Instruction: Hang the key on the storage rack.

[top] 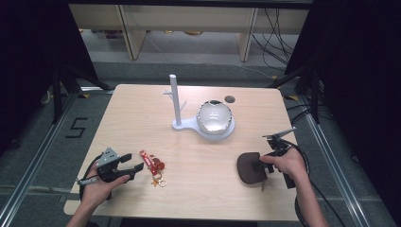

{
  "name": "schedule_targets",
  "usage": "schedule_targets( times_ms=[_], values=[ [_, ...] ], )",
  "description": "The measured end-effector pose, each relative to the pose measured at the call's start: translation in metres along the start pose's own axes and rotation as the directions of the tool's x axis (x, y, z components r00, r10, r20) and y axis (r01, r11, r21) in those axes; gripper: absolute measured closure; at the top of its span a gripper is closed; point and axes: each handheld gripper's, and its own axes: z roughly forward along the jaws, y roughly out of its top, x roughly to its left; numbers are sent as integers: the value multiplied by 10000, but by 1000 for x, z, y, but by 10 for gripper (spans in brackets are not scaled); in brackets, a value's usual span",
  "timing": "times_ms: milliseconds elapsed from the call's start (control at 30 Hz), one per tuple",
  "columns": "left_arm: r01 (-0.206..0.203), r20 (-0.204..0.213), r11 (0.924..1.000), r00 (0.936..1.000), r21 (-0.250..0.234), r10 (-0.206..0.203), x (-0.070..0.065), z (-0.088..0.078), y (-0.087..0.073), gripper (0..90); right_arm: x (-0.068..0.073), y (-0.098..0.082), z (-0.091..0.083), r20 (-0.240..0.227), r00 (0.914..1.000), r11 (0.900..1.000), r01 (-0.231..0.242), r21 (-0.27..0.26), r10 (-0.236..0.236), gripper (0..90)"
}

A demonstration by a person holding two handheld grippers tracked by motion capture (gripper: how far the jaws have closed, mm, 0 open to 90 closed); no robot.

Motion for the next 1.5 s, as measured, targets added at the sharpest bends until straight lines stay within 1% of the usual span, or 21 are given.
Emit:
schedule_targets(
  times_ms=[67, 100, 133, 300, 533, 700, 833, 867, 900, 933, 1000, 1067, 1133, 1167, 1233, 1300, 1333, 1367, 1433, 1467, 1500],
  values=[
    [-8, 34, 10000, 10000, -30, 8, 0, -1, 0, 309, 8, 0, -4, 3, 9998, 9998, 189, -65, -189, 590],
    [-12, -33, 10000, 10000, -23, 12, 0, -1, 0, 309, 10, 0, -5, 186, 9975, 9964, 694, -477, -686, 596],
    [-54, -52, 10000, 10000, 17, 54, 1, -2, 0, 309, 15, 0, -9, 326, 9985, 9989, 447, -152, -442, 608],
    [-42, 22, 10000, 10000, 11, 42, 2, -1, 0, 312, 30, -2, -17, 956, 9871, 9907, 1321, -326, -1284, 636],
    [-27, -50, 10000, 10000, -10, 27, 2, -2, -1, 314, 47, -7, -23, 1842, 9742, 9864, 1462, -748, -1304, 638],
    [-2, 5, 10000, 10000, -63, 2, 0, -2, -1, 315, 52, -12, -31, 2188, 9636, 9718, 1872, -1431, -1534, 636],
    [-14, 1, 9999, 10000, -99, 14, -1, -1, -1, 316, 53, -14, -37, 2516, 9316, 9108, 3252, -2543, -2623, 634],
    [-21, 58, 9999, 10000, -136, 22, -1, 0, -2, 316, 56, -15, -40, 2571, 9342, 9078, 3161, -2757, -2472, 633],
    [-28, 81, 9999, 10000, -137, 29, -1, 0, -2, 317, 58, -15, -42, 2857, 9199, 8792, 3552, -3175, -2685, 633],
    [-28, 93, 9999, 10000, -130, 29, -2, 0, -2, 317, 58, -15, -42, 2857, 9199, 8792, 3552, -3175, -2685, 633],
    [-58, 74, 9999, 10000, -161, 59, -3, 0, -2, 317, 62, -16, -44, 2875, 9232, 8637, 3513, -3614, -2552, 633],
    [-81, 50, 9998, 10000, -154, 82, -3, 0, -3, 317, 64, -16, -47, 3027, 9130, 8393, 3803, -3885, -2736, 633],
    [-74, 63, 9998, 10000, -178, 75, -3, 0, -3, 317, 67, -15, -49, 2899, 9169, 8274, 3787, -4147, -2744, 633],
    [-50, 113, 9998, 9999, -211, 52, -3, 1, -3, 317, 71, -13, -52, 3030, 9107, 7972, 3970, -4549, -2806, 633],
    [-30, 107, 9997, 9999, -232, 33, -3, 0, -3, 317, 72, -13, -54, 3044, 9106, 7994, 3964, -4514, -2796, 632],
    [-73, -29, 9998, 10000, -164, 72, -2, -1, -3, 318, 76, -10, -57, 3135, 9052, 7805, 4107, -4714, -2870, 632],
    [-73, -20, 9998, 10000, -184, 73, -2, -1, -3, 317, 79, -8, -58, 3053, 9098, 7778, 4025, -4827, -2813, 632],
    [-68, -26, 9998, 10000, -176, 67, -2, -1, -3, 317, 81, -4, -58, 3246, 8987, 7470, 4286, -5082, -2948, 632],
    [-49, -24, 9998, 10000, -182, 49, -2, -1, -4, 317, 84, -3, -61, 3191, 8990, 7554, 4282, -4959, -3000, 632],
    [-35, -5, 9998, 10000, -191, 35, -2, -1, -4, 318, 88, -2, -60, 3030, 9142, 7492, 3965, -5305, -2693, 632],
    [-22, 15, 9998, 10000, -211, 22, -2, -1, -4, 318, 90, 1, -62, 2988, 9129, 7569, 3998, -5170, -2781, 632]
  ],
)
